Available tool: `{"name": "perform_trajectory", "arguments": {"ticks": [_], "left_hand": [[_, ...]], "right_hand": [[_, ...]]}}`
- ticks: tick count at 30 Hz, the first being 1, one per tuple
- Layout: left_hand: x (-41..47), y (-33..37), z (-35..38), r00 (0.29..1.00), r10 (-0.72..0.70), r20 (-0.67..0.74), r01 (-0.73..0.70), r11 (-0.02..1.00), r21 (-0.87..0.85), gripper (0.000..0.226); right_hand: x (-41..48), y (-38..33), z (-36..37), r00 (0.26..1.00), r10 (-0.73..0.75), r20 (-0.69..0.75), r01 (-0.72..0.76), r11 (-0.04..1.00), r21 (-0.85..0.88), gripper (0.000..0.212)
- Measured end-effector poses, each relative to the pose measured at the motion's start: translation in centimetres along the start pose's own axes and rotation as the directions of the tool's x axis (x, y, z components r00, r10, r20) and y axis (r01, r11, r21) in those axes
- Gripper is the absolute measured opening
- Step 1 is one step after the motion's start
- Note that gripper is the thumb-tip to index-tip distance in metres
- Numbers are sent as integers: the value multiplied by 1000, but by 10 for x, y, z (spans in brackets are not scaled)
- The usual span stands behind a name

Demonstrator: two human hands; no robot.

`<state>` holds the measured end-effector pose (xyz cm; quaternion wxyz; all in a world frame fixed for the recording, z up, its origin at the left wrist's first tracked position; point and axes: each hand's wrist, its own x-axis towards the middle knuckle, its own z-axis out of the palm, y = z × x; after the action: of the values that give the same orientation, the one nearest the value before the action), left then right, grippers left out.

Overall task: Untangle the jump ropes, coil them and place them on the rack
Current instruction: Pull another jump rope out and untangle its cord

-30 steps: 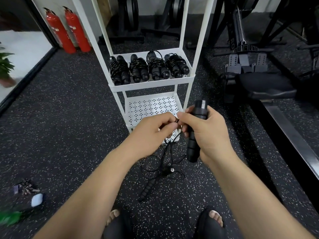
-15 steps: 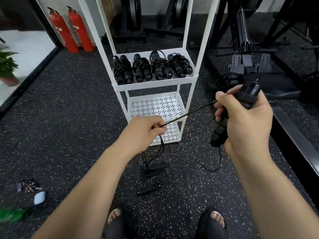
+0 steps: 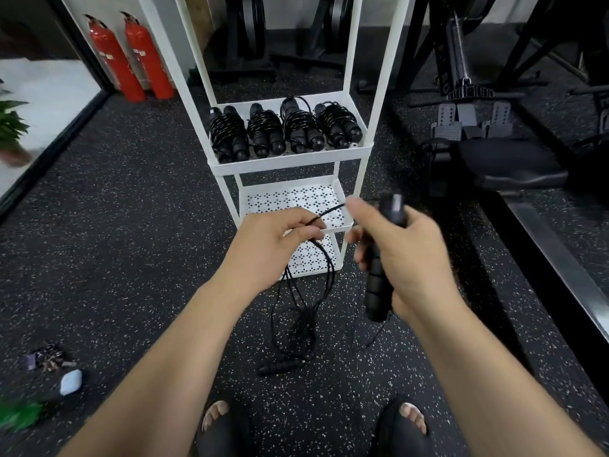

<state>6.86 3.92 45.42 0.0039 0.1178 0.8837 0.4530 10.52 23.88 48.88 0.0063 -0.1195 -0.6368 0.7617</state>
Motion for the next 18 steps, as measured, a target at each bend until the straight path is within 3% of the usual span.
{"name": "perform_trajectory", "arguments": {"ticks": [6, 10, 13, 18], "left_hand": [[-7, 11, 14, 990, 57, 132, -68, 995, 76, 11], [-6, 8, 16, 995, 66, 70, -72, 993, 91, 11], [-3, 4, 16, 995, 100, 24, -103, 983, 152, 7], [2, -12, 16, 998, 10, 57, -25, 960, 277, 20]], "right_hand": [[5, 8, 6, 1000, 31, 1, -31, 999, -43, 13], [7, 8, 6, 996, 83, 45, -82, 996, -18, 9], [3, 7, 9, 999, 24, 35, -24, 1000, -5, 7], [-1, -3, 7, 996, -85, -9, 86, 995, 49, 11]]}}
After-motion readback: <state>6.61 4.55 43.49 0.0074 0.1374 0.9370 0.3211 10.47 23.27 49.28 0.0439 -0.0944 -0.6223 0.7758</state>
